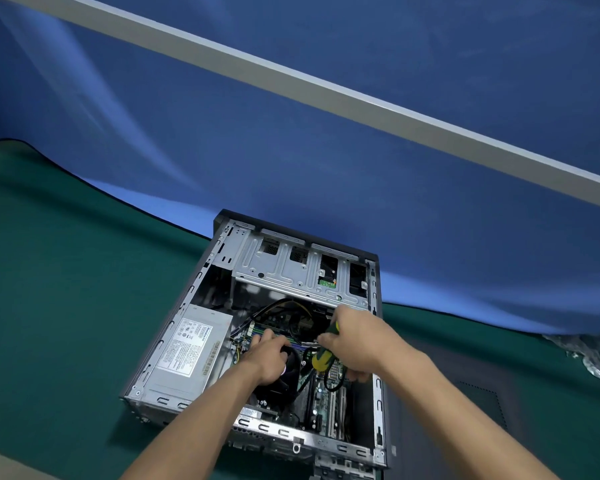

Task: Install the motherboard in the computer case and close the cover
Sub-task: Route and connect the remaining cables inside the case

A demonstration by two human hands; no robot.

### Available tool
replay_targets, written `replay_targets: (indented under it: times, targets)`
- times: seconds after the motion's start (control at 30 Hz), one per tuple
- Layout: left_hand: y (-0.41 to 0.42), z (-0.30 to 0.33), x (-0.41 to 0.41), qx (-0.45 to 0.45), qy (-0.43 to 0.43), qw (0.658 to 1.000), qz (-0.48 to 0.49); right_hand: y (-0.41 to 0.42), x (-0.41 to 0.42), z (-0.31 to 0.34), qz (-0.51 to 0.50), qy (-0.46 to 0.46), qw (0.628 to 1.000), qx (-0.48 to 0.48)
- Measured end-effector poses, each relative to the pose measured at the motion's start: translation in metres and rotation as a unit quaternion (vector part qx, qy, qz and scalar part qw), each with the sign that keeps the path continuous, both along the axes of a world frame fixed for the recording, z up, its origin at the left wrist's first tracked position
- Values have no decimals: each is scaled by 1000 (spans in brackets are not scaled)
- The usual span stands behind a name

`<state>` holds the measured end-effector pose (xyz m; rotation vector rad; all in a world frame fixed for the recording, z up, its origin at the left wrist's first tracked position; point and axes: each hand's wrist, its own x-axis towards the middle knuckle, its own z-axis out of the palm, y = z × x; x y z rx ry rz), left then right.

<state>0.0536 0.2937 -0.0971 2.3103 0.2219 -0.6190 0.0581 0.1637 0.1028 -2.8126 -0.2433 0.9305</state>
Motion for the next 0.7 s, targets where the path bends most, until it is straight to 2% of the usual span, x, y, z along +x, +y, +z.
replay_targets:
  times: [0.07, 0.13, 0.2, 0.3, 0.43, 0.6, 0.7]
  targets:
    - [0, 0, 0, 2, 0, 1000, -1, 7, -6, -2, 50, -89, 993, -65]
    - [-1, 1, -1, 4, 1, 1000, -2, 11, -8, -3, 84, -135, 979, -123]
    - [0, 1, -1, 7, 1, 1000, -4, 14, -6, -3, 102, -109, 979, -141]
    - [0, 2, -1, 6, 4, 1000, -5, 18, -3, -2, 82, -38, 991, -98]
    - [0, 2, -1, 4, 3, 1000, -3, 20, -7, -4, 154, -137, 965, -160]
    - [0, 1, 0, 5, 1, 1000, -6, 21, -1, -3, 143, -82, 981, -104]
    - [0, 1, -1, 4, -1, 1000, -5, 23, -1, -1, 178, -102, 967, -154]
